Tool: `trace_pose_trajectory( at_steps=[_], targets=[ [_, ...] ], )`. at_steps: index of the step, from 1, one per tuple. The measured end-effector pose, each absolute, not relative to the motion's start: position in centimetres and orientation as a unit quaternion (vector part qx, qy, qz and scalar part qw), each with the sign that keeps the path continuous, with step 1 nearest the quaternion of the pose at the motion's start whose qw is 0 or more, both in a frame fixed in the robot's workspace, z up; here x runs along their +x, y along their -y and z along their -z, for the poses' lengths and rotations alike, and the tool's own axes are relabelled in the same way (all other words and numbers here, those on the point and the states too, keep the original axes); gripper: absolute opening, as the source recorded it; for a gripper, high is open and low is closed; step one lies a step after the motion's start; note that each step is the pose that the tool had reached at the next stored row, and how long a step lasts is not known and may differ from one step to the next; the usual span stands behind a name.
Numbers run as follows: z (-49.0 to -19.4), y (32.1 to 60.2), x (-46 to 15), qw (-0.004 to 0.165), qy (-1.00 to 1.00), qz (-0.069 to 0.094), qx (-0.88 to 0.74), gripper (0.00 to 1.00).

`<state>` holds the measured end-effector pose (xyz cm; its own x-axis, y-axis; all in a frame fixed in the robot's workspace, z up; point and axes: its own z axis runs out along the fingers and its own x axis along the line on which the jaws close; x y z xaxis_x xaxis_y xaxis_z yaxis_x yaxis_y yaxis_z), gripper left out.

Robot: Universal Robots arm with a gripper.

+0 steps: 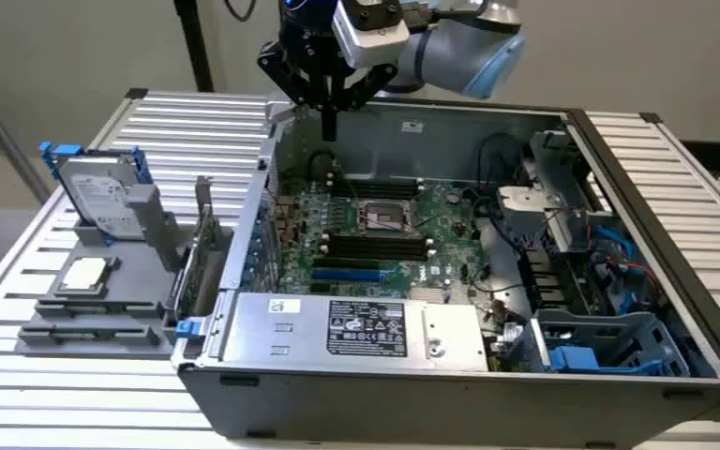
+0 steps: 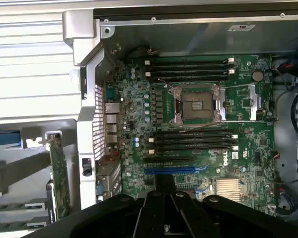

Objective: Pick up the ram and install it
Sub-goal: 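Reach for the ram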

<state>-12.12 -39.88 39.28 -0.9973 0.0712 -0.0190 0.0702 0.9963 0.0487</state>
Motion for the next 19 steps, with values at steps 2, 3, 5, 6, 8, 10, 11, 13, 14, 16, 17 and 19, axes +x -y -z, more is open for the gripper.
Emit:
trace_pose_trajectory(
  at_steps=[2, 3, 5, 6, 8, 10, 11, 13, 14, 16, 17, 19],
  targets=[
    [-39.3, 39.9, -12.1, 0.01, -0.999, -0.024, 0.035, 0.11],
    [-39.3, 39.9, -12.1, 0.01, -0.999, -0.024, 0.035, 0.11],
    [-39.3, 39.9, -12.1, 0.01, -0.999, -0.024, 0.035, 0.11],
    [-39.3, 39.9, -12.1, 0.01, -0.999, -0.024, 0.035, 0.11],
    [-39.3, 39.9, -12.1, 0.01, -0.999, -0.024, 0.035, 0.11],
    [-39.3, 39.9, -12.1, 0.01, -0.999, -0.024, 0.035, 0.11],
    [-39.3, 39.9, -12.1, 0.01, -0.999, -0.024, 0.035, 0.11],
    [-39.3, 39.9, -12.1, 0.01, -0.999, -0.024, 0.035, 0.11],
    [-39.3, 40.0, -12.1, 0.01, -0.999, -0.024, 0.035, 0.11],
    [-39.3, 40.4, -12.2, 0.01, -0.999, -0.023, 0.035, 0.11],
    [-39.3, 40.7, -12.3, 0.01, -0.999, -0.022, 0.035, 0.11],
    [-39.3, 41.1, -12.7, 0.01, -0.999, -0.021, 0.035, 0.11]
  ],
)
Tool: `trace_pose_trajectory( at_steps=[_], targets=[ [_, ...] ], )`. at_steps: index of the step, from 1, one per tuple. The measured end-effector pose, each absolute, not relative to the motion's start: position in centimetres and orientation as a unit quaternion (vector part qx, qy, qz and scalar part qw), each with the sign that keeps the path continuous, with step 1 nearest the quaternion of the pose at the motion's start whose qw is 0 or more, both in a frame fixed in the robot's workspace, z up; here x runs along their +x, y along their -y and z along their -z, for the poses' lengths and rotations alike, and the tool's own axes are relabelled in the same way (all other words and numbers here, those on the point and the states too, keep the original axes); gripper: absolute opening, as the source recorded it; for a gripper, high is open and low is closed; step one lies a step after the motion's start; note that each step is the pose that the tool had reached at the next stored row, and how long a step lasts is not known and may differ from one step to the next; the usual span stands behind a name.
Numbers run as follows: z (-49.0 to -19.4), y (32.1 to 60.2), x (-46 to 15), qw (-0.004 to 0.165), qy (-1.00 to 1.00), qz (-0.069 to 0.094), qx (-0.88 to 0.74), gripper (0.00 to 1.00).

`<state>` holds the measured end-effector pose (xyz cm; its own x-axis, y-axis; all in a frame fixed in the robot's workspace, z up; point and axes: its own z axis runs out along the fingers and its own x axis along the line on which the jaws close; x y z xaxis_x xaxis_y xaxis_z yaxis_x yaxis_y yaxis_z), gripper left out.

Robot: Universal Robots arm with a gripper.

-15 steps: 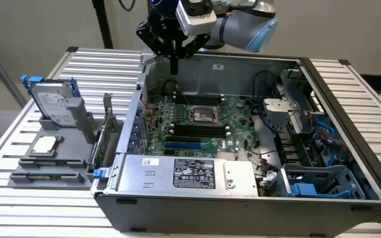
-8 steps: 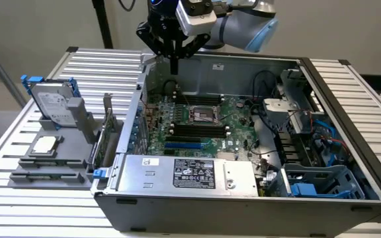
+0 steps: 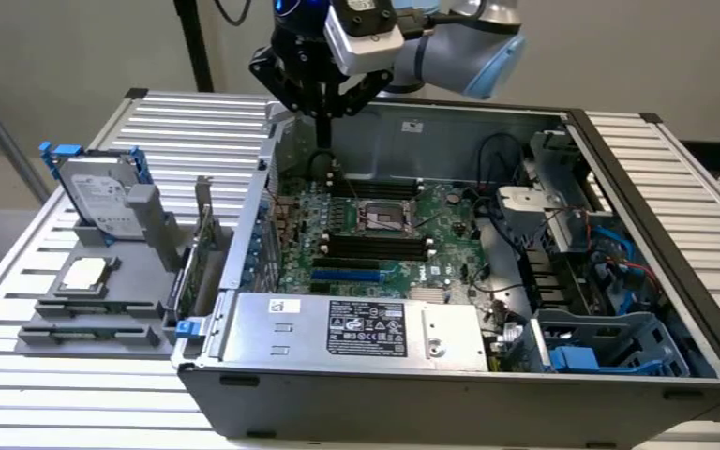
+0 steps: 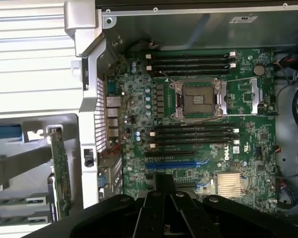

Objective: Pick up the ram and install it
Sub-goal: 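Reach for the ram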

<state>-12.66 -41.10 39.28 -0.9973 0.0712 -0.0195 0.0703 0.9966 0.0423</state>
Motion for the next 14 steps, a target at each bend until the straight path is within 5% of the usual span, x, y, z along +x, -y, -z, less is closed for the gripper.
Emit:
trace_pose_trajectory(
  at_steps=[14],
  targets=[
    [-39.2, 44.0, -16.3, 0.011, -0.999, -0.018, 0.035, 0.11]
  ],
)
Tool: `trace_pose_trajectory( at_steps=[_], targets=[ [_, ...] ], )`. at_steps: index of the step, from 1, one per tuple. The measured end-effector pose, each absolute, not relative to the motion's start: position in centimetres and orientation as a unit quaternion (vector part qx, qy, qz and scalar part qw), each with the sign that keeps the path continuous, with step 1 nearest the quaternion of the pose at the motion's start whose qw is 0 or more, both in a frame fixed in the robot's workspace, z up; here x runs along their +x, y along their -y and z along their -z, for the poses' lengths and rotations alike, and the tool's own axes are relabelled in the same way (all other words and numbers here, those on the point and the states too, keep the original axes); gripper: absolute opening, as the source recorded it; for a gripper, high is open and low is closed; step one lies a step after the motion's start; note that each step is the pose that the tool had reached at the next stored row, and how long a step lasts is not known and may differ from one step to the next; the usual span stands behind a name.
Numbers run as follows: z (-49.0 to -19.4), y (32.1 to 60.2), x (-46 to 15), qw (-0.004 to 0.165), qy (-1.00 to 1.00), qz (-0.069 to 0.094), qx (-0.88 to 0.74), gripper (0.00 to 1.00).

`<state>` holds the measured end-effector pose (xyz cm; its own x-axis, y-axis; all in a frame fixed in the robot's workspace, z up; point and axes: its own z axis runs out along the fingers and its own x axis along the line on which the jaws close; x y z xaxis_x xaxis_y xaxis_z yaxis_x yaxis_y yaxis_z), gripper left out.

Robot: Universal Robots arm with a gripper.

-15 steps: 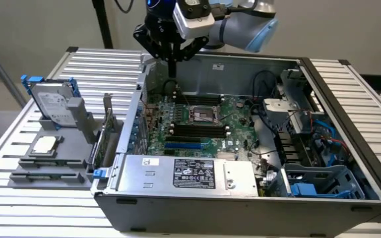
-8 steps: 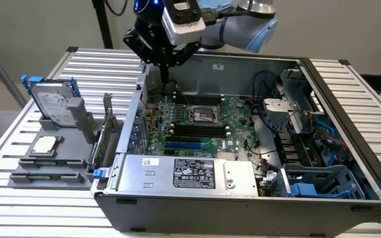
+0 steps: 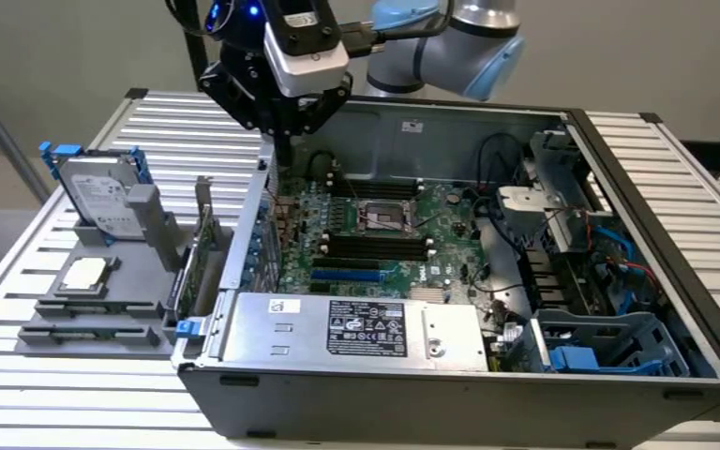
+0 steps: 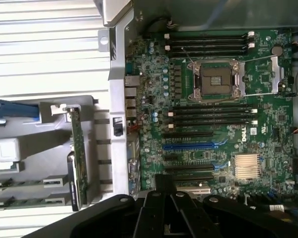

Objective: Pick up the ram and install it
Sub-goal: 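Reach for the ram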

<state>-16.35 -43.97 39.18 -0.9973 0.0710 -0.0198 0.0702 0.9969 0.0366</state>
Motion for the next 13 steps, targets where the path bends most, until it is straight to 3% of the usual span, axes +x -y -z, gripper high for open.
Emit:
trace_pose_trajectory(
  at_steps=[13],
  targets=[
    [-39.0, 45.9, -21.3, 0.011, -0.999, -0.016, 0.035, 0.11]
  ],
)
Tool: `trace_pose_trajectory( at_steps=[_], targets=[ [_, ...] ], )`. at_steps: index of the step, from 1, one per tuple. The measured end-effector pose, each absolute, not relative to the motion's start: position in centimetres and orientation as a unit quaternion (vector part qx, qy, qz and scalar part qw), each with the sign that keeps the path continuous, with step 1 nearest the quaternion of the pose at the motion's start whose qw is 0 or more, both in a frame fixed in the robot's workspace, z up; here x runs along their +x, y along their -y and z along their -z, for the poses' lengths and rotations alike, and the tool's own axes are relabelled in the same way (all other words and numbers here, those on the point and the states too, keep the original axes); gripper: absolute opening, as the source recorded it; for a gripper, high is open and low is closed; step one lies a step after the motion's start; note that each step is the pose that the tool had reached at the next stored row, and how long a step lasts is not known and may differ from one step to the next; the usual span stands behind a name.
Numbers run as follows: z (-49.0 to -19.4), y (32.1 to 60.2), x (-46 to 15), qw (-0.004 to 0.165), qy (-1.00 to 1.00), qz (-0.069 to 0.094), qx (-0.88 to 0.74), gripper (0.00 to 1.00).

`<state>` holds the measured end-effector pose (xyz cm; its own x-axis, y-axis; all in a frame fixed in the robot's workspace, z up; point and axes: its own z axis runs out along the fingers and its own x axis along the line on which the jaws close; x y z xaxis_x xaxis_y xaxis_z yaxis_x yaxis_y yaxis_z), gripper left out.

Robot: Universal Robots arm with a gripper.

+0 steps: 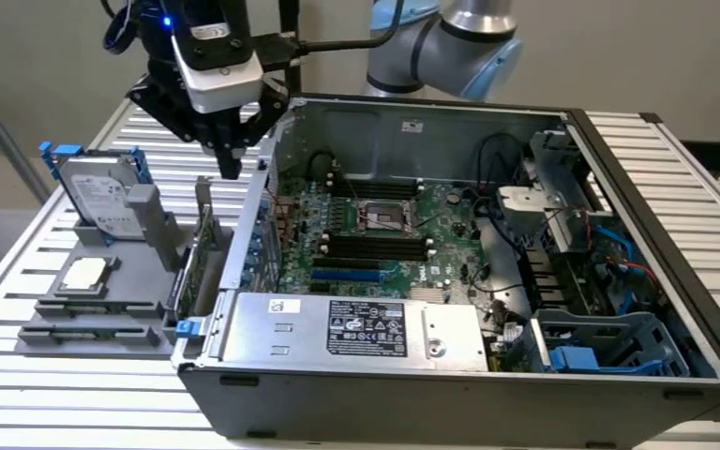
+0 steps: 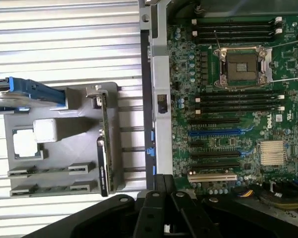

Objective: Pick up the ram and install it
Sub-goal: 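Reach for the ram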

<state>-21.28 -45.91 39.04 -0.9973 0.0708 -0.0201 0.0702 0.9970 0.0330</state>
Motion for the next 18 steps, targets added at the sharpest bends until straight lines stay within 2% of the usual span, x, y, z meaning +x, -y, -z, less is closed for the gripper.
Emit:
trace_pose_trajectory(
  at_steps=[18],
  targets=[
    [-38.8, 47.8, -29.4, 0.011, -0.999, -0.013, 0.035, 0.11]
  ],
)
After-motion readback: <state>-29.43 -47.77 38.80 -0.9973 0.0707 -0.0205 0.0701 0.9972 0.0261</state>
